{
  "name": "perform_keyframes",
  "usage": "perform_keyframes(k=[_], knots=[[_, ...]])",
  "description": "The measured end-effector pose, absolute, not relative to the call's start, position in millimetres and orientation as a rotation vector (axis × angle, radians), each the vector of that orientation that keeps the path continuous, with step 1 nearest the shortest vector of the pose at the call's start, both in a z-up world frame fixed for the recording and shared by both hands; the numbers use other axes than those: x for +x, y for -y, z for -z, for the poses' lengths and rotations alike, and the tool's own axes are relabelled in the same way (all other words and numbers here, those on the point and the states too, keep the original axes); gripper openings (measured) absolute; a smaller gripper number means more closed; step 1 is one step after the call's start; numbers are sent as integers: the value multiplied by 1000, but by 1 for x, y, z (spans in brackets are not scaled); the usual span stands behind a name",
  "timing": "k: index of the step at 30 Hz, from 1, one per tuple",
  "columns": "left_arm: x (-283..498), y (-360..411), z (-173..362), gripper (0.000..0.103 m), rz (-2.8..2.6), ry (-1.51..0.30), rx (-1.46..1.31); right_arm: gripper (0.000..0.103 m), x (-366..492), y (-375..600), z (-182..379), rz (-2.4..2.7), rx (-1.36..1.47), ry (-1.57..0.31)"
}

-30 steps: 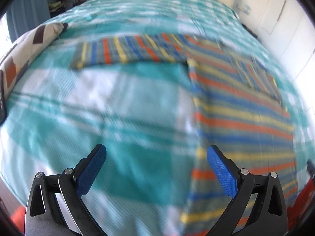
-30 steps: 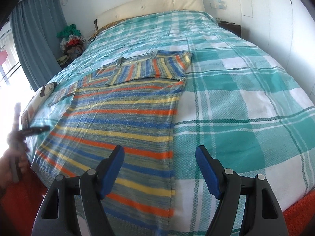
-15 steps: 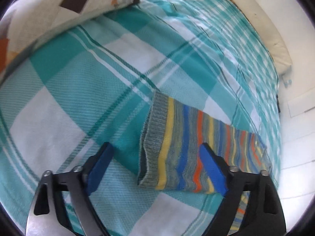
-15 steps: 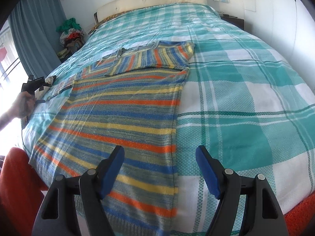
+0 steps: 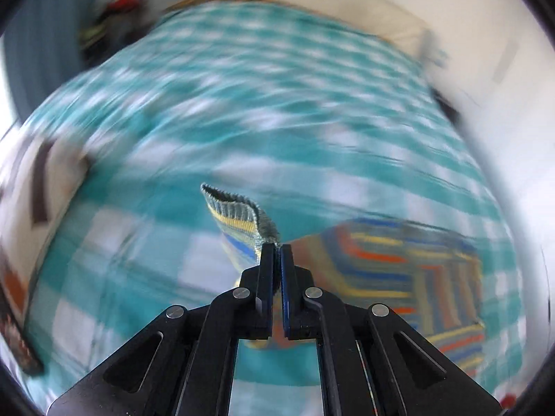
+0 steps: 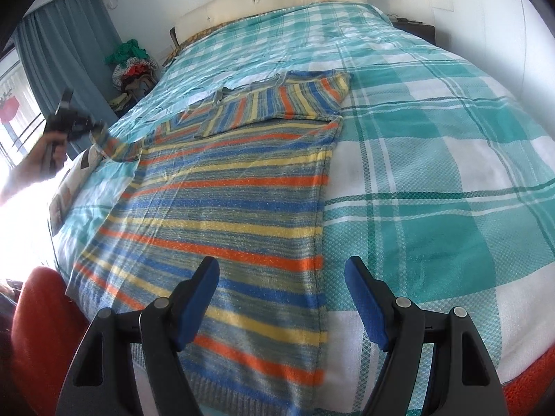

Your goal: Fold small clothes

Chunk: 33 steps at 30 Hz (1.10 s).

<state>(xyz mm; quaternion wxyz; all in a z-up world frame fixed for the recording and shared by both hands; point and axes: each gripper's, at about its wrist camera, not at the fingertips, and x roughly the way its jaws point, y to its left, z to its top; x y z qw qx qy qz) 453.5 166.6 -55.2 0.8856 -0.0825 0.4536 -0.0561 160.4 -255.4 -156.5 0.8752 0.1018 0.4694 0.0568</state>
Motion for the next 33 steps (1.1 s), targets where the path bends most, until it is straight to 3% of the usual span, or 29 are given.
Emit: perform_keyframes(k=[4, 5, 6, 8, 15, 20, 22, 23, 29, 33], knots=[[448, -42, 34, 5, 383, -918, -66, 74, 159, 256, 154, -124, 222, -970], [448, -20, 39, 13, 440, -940, -68, 74, 158, 255, 154, -126, 221, -969], [451, 1, 48, 42, 490, -976, -67, 74, 157, 255, 153, -127, 220, -970], [453, 33, 69, 80, 513, -1036, -38, 74, 156, 254, 152, -131, 216, -969], [457, -29, 111, 79, 299, -1019, -152, 74, 152, 259, 149, -141, 241, -955], [429, -81, 215, 78, 78, -1231, 39, 74, 157, 264, 155, -139, 281, -977], [405, -102, 213, 81, 126, -1133, -2, 74, 156, 264, 155, -140, 277, -980], [399, -111, 208, 88, 87, -1132, -5, 74, 155, 264, 155, -140, 273, -981], [359, -135, 171, 91, 107, -1050, -63, 74, 175, 258, 131, -145, 250, -997], [328, -154, 185, 95, 66, -1011, -100, 73, 244, 227, 94, -338, 359, -1013]])
